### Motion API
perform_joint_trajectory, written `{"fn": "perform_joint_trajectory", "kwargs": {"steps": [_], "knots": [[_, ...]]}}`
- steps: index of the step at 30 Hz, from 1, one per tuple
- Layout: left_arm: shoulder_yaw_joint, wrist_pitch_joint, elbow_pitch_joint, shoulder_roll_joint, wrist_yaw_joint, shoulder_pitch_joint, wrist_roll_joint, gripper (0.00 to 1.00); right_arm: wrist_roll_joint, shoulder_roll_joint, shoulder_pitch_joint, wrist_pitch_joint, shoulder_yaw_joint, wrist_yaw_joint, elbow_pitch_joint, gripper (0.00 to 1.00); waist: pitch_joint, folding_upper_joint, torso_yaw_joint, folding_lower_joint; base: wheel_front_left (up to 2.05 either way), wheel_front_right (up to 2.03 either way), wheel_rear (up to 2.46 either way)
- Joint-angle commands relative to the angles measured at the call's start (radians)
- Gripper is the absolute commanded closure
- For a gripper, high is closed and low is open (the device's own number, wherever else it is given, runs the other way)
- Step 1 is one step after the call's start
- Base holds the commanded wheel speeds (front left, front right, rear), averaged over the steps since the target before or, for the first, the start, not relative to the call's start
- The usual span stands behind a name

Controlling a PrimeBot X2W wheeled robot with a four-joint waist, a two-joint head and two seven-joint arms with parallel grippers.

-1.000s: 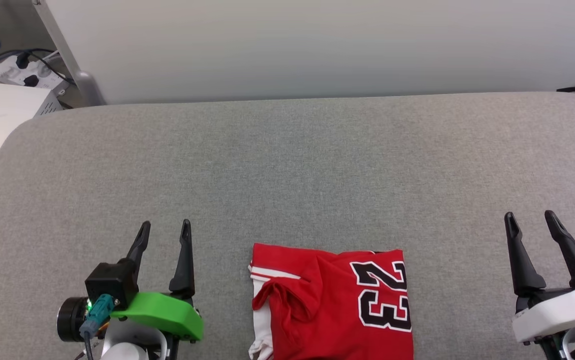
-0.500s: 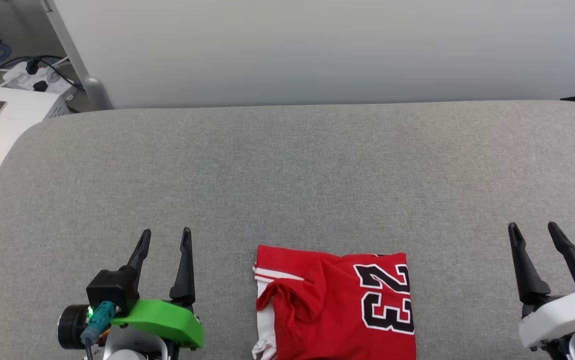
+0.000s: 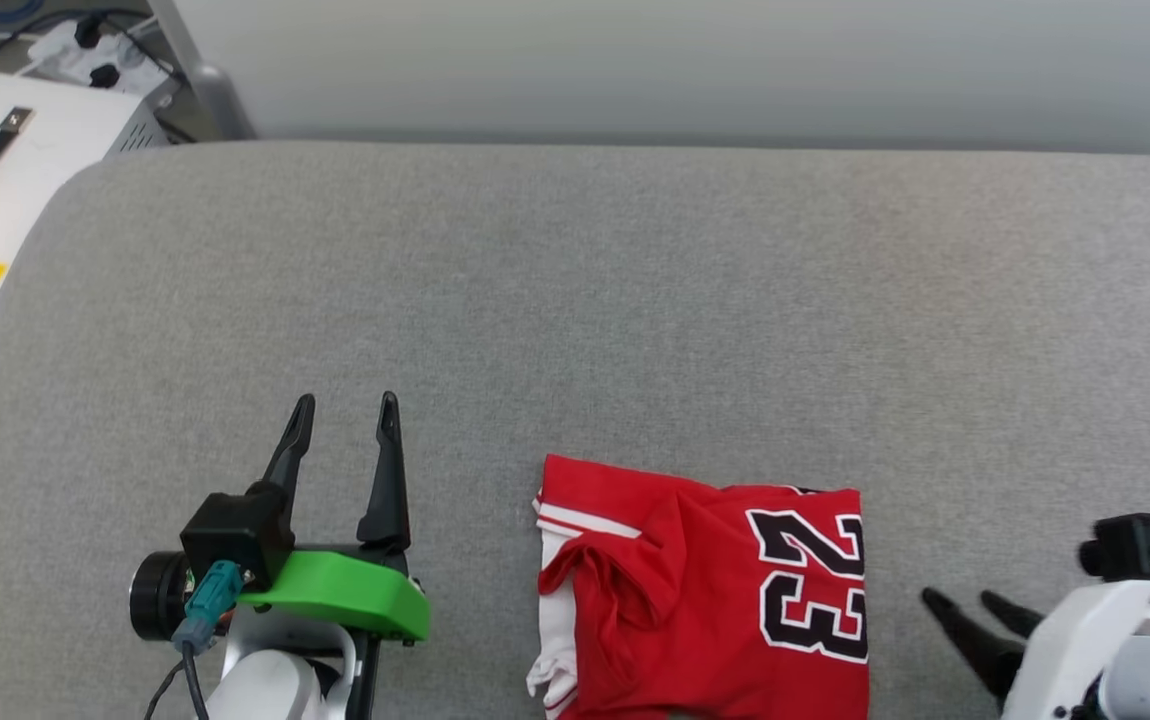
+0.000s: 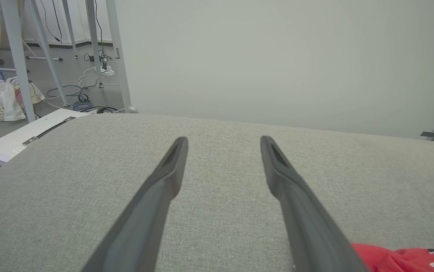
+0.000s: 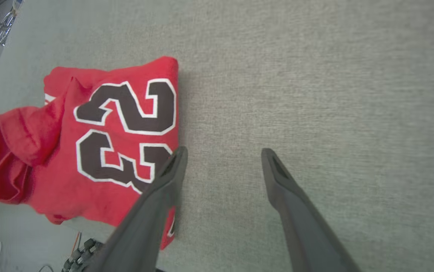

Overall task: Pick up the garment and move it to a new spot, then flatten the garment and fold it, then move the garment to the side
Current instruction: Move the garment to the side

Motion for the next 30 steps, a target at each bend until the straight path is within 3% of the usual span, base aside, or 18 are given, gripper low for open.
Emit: {"fn": "perform_joint_trajectory", "kwargs": {"steps": [1, 15, 16, 18, 25, 30], "knots": [[0.003, -0.005, -0.002, -0.01, -0.004, -0.018, 0.01, 0.0, 0.02, -0.01, -0.023, 0.024, 0.026, 0.0, 0.001, 0.0, 0.045, -0.0001, 0.034, 0.0, 0.0, 0.0, 0.0], [0.014, -0.007, 0.009, -0.051, -0.025, -0.066, 0.048, 0.0, 0.189, -0.017, -0.126, 0.167, 0.226, 0.0, 0.174, 0.0, 0.129, -0.0001, 0.065, 0.0, 0.0, 0.0, 0.0], [0.017, -0.007, 0.01, -0.053, -0.026, -0.066, 0.05, 0.0, 0.193, -0.018, -0.128, 0.168, 0.235, 0.0, 0.183, 0.62, 0.131, -0.0001, 0.065, 0.0, 0.0, 0.0, 0.0], [0.022, -0.007, 0.012, -0.055, -0.029, -0.066, 0.055, 0.0, 0.199, -0.02, -0.135, 0.161, 0.247, 0.0, 0.194, 1.0, 0.13, -0.0001, 0.061, 0.0, 0.0, 0.0, 0.0], [0.038, -0.007, 0.026, -0.06, -0.04, -0.055, 0.063, 0.0, 0.195, -0.058, -0.188, 0.099, 0.269, 0.0, 0.138, 1.0, 0.101, -0.0001, 0.029, 0.0, 0.0, 0.0, 0.0], [0.05, -0.007, 0.02, -0.062, -0.046, -0.047, 0.072, 0.0, 0.16, -0.13, -0.23, 0.084, 0.262, 0.0, 0.026, 1.0, 0.089, -0.0001, -0.025, 0.0, 0.0, 0.0, 0.0]]}}
